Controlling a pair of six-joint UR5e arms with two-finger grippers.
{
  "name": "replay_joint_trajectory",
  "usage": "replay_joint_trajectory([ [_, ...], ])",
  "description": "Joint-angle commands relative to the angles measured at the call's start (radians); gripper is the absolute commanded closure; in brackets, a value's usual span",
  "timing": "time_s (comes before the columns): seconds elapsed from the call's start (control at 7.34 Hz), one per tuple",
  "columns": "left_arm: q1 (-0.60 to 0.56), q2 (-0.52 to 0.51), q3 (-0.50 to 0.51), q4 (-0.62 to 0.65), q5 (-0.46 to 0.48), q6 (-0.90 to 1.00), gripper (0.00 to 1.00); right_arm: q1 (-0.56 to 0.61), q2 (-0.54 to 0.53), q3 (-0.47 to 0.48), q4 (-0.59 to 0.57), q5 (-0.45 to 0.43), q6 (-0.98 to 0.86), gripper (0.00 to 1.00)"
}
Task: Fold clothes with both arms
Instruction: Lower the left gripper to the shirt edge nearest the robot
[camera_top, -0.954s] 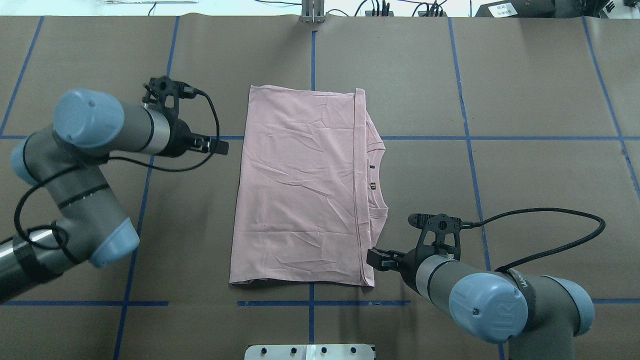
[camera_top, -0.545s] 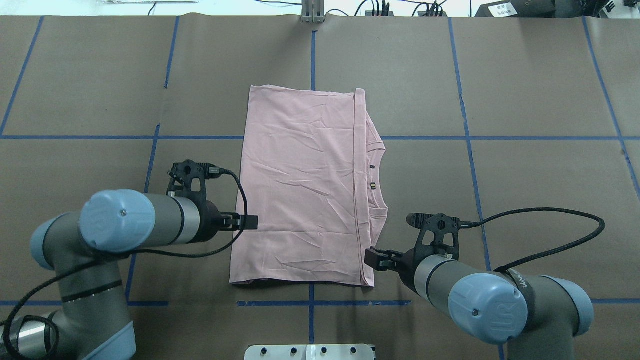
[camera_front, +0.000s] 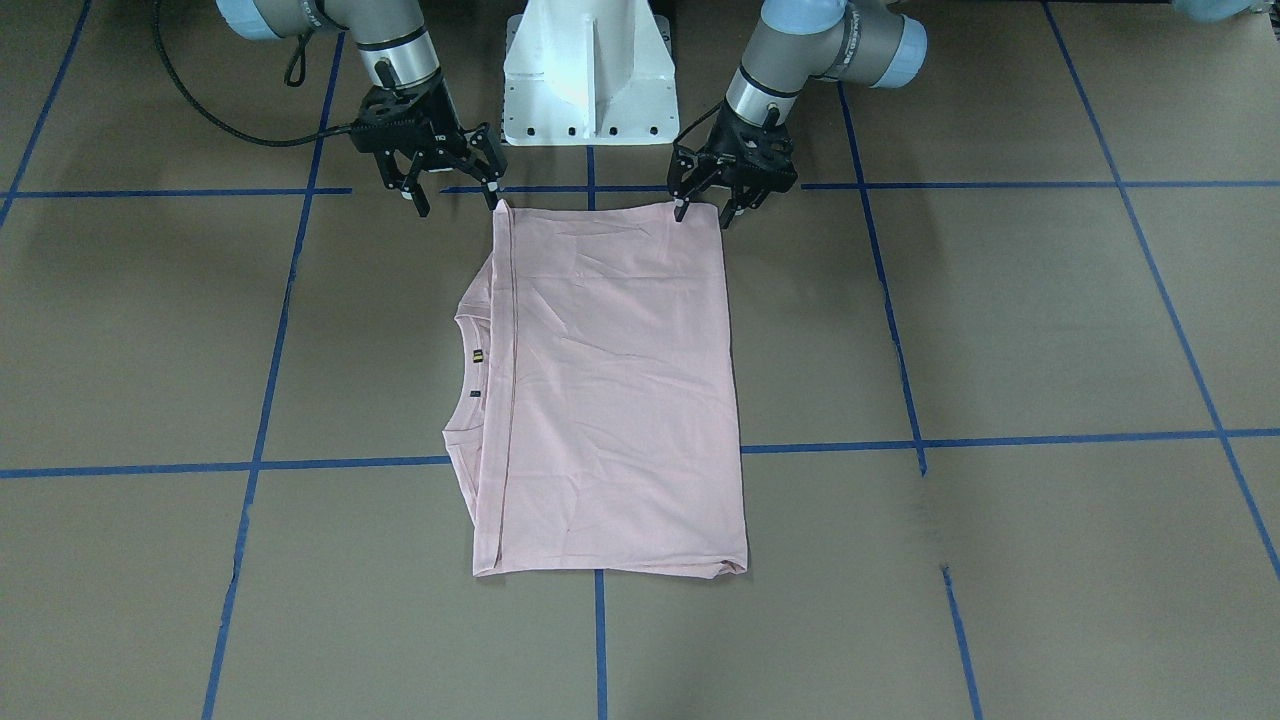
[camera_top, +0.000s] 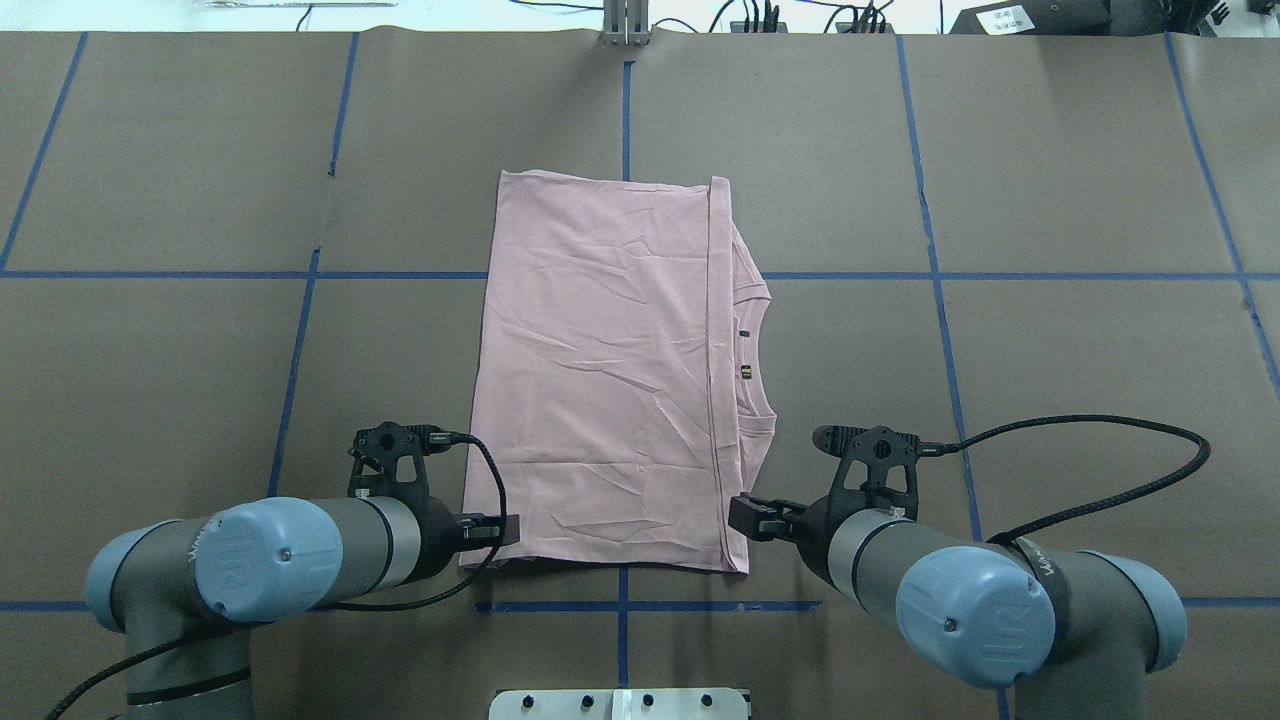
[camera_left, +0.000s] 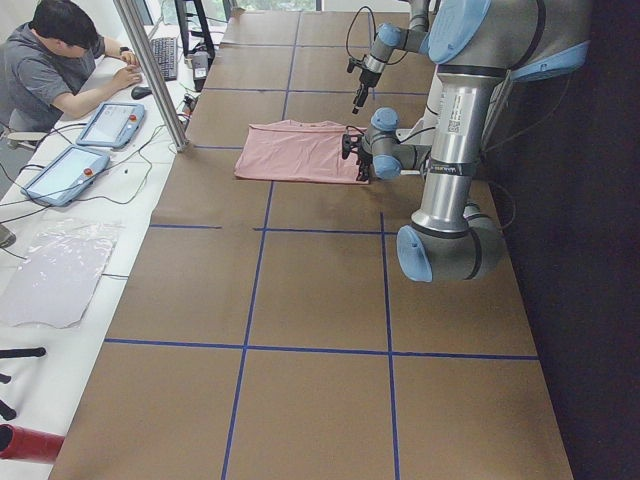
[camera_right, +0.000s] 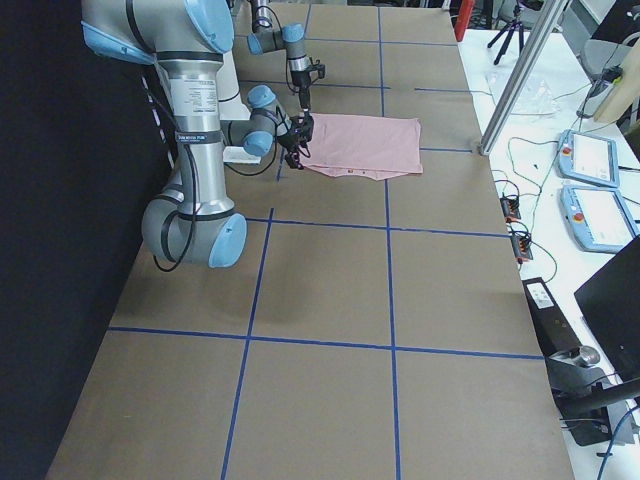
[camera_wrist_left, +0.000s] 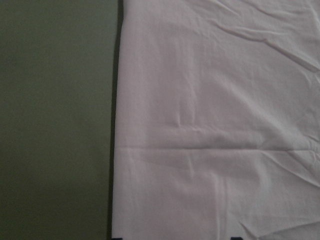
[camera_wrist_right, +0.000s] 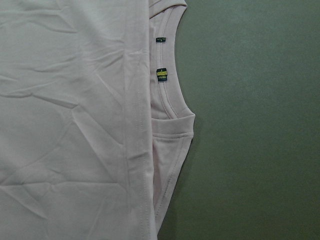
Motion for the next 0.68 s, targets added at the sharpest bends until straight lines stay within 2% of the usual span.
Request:
replay_joint_trajectory([
  [0.0, 0.020, 0.016, 0.001, 0.000, -0.002, -0.002, 0.29, 0.002, -0.003, -0.002, 0.000, -0.001, 0.000, 0.00],
  [0.27, 0.031, 0.016, 0.001, 0.000, -0.005, -0.004, 0.29, 0.002, -0.001, 0.000, 0.000, -0.002, 0.000, 0.00],
  [0.54, 0.037, 0.016, 0.001, 0.000, -0.005, -0.005, 0.37, 0.002, -0.001, 0.000, 0.000, -0.004, 0.000, 0.00],
])
